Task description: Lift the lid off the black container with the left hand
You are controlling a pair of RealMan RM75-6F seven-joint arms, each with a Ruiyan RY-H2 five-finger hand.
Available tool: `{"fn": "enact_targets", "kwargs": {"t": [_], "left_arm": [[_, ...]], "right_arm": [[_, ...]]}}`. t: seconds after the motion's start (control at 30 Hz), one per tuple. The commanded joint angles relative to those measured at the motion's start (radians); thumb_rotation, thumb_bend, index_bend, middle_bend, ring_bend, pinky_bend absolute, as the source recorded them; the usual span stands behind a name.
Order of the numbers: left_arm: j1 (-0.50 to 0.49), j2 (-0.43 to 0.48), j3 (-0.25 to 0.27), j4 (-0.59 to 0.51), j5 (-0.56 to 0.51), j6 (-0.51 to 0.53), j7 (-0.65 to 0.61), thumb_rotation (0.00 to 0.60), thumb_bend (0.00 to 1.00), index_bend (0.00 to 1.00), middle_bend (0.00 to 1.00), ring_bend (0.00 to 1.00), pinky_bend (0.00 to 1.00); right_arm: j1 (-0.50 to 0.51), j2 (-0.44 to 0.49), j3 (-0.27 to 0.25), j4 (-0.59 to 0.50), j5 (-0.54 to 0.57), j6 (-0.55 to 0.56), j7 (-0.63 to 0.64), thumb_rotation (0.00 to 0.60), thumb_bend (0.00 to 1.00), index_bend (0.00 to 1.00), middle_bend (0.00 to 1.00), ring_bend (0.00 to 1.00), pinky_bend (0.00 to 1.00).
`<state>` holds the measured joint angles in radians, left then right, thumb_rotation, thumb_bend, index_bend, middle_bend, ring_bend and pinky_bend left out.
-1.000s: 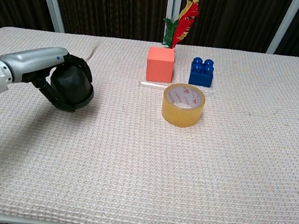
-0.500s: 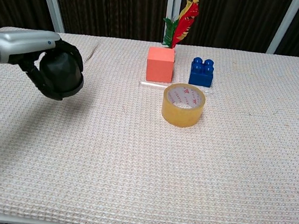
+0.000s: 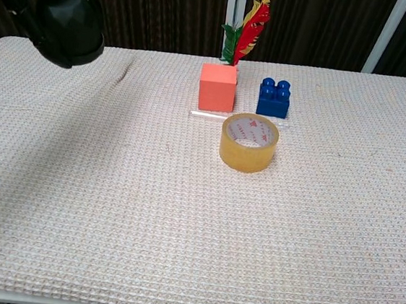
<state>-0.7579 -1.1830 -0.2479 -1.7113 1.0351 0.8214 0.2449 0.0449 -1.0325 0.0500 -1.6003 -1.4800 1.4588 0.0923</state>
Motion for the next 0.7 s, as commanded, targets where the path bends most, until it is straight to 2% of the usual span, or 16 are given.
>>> {"fn": "enact_targets", "kwargs": {"t": [0.03, 0.2, 0.33, 0.43, 0.53, 0.7], "left_arm": [[-0.022, 0.004, -0.009, -0.007, -0.024, -0.004, 0.007, 0.600, 0.16, 0.43, 0.53, 0.34, 0.47], [-0.038, -0.045, 0.007, 0.039, -0.022, 0.009, 0.003, 0.600, 0.16, 0.45, 0.53, 0.34, 0.47], [-0.015, -0.128, 0.061, 0.136, 0.025, 0.065, 0.023, 0.600, 0.16, 0.45, 0.53, 0.35, 0.47], [-0.014, -0.175, 0.087, 0.204, 0.000, 0.022, -0.002, 0.600, 0.16, 0.46, 0.53, 0.35, 0.47], [-0.028, -0.156, 0.049, 0.175, 0.028, 0.047, -0.022, 0.600, 0.16, 0.46, 0.53, 0.35, 0.47], [-0.046, -0.046, -0.073, -0.008, 0.093, 0.171, -0.020, 0.600, 0.16, 0.46, 0.53, 0.35, 0.46]], "right_arm": [[0.000, -0.001, 0.000, 0.001, 0.002, -0.002, 0.000, 0.600, 0.13, 0.00, 0.00, 0.00, 0.00], [-0.002, -0.001, -0.001, 0.004, 0.002, 0.000, 0.001, 0.600, 0.13, 0.00, 0.00, 0.00, 0.00], [-0.002, -0.001, 0.000, 0.009, 0.011, -0.007, 0.005, 0.600, 0.13, 0.00, 0.00, 0.00, 0.00], [-0.001, 0.000, -0.001, 0.007, 0.011, -0.011, 0.004, 0.600, 0.13, 0.00, 0.00, 0.00, 0.00], [-0.002, 0.002, 0.001, 0.002, 0.005, -0.001, 0.000, 0.600, 0.13, 0.00, 0.00, 0.00, 0.00], [-0.007, 0.006, 0.004, -0.006, 0.000, 0.015, -0.002, 0.600, 0.13, 0.00, 0.00, 0.00, 0.00]]}}
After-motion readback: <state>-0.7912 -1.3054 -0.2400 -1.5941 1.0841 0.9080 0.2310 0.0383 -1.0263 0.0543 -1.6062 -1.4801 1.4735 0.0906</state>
